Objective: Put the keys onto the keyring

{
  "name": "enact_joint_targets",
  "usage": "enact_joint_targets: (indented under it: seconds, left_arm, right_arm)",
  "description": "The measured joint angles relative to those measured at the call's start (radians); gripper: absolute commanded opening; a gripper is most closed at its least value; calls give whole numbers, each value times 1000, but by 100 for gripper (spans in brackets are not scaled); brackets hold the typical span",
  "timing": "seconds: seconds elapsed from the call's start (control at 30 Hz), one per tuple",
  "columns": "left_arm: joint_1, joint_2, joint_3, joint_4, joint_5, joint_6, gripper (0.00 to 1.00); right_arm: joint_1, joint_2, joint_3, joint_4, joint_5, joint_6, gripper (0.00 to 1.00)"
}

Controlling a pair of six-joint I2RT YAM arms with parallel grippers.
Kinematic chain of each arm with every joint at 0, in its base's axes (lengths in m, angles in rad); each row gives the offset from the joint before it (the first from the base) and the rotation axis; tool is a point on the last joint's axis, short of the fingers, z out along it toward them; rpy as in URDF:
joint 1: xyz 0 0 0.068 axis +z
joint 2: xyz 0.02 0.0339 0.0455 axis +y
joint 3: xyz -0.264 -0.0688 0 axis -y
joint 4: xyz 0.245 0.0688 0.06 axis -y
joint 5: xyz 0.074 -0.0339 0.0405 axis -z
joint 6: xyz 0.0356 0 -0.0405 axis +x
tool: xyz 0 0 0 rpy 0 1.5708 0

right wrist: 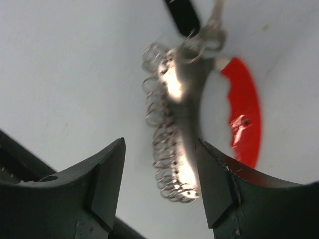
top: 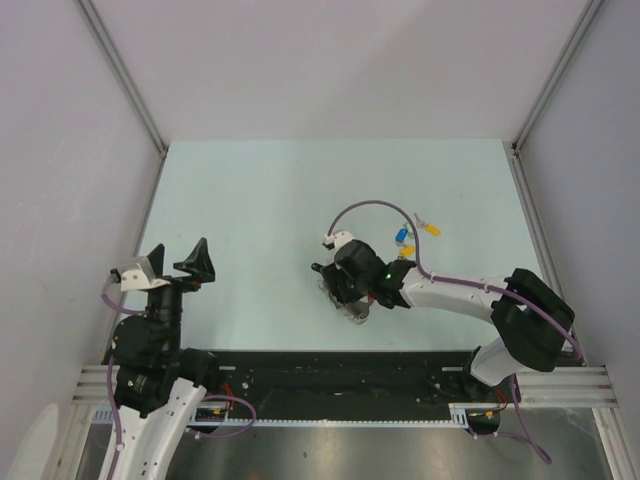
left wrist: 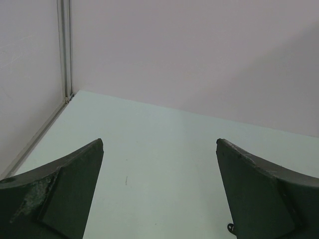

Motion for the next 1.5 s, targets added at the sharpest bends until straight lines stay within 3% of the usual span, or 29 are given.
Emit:
enact_joint_targets:
  seconds: [0.2, 0.33, 0.5, 0.73, 1.0, 1.17, 1.5]
  left_arm:
    - [0, 15, 0, 0, 15, 1, 100]
    - [0, 26, 0, 0, 19, 1, 100]
    - [0, 46, 0, 0, 28, 2, 100]
    - [0, 80, 0, 1, 69, 7, 100]
    - [0, 233, 1, 26, 229, 9, 100]
    - [0, 383, 10, -6, 307, 9, 100]
    - [0, 402, 10, -32, 324, 9, 100]
  right_arm:
    - [98, 23, -83, 27, -105, 97, 66]
    - [99, 30, -132, 32, -139, 159, 67]
    - [-8, -29, -198, 56, -160, 217, 68]
    - [-308, -245, -326, -44, -79, 222, 68]
    - [-323, -433, -333, 9, -108, 117, 65]
    - [-259, -368, -330, 154, -178, 90, 63]
    - [-109, -21, -239, 389, -304, 103, 65]
